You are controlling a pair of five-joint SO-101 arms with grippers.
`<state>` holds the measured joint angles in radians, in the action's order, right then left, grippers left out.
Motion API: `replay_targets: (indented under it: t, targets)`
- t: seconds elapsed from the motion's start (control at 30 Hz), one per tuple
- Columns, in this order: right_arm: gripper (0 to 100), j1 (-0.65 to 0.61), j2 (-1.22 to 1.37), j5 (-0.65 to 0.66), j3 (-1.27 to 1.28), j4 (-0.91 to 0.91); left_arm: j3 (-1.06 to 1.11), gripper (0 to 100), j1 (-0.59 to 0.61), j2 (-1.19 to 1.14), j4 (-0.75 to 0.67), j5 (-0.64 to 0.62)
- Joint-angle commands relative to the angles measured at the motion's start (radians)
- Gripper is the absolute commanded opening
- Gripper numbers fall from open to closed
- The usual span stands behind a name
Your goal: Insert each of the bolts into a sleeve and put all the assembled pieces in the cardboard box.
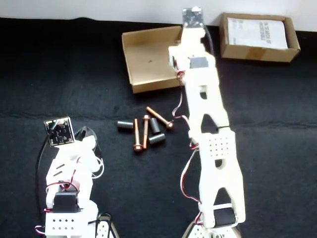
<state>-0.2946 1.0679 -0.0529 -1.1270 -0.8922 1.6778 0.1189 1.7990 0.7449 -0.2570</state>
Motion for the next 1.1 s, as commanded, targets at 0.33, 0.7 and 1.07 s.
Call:
replay_targets:
  t: [0.33, 0.7, 1.07]
  targets:
    - [7.4, -0.097, 0.09, -0.002, -0.079, -0.147, 0.016, 2, 0.007, 0.007, -0.002, 0.008]
    - [32.8, -0.091, -0.082, -0.003, -0.079, -0.369, 0.016, 2, 0.008, 0.007, -0.002, 0.009]
    - [32.8, -0.154, -0.414, -0.003, -0.079, -0.733, 0.016, 2, 0.01, 0.007, -0.002, 0.009]
